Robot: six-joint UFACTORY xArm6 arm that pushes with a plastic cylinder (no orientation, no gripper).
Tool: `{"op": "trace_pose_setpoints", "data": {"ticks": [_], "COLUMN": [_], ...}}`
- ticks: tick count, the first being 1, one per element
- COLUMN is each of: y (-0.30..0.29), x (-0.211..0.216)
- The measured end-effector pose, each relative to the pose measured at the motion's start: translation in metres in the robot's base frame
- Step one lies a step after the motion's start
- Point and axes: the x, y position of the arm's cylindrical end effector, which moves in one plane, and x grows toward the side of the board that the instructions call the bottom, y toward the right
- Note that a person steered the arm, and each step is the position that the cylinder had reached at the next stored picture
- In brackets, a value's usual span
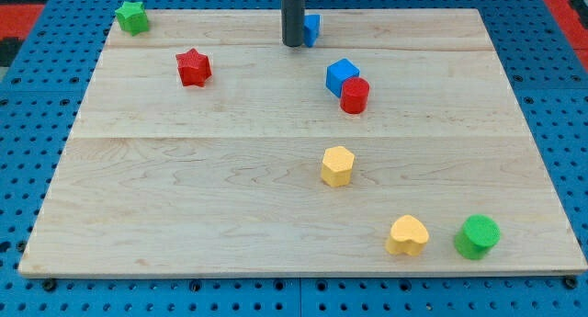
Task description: Place your arm to the left of cube
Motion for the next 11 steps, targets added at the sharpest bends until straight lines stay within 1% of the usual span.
{"op": "trace_pose_setpoints", "data": {"ticks": [1, 6, 9, 11], "y": [-0.008, -0.006, 0.007, 0.007], "x": [0.016, 0.018, 0.020, 0.059]}}
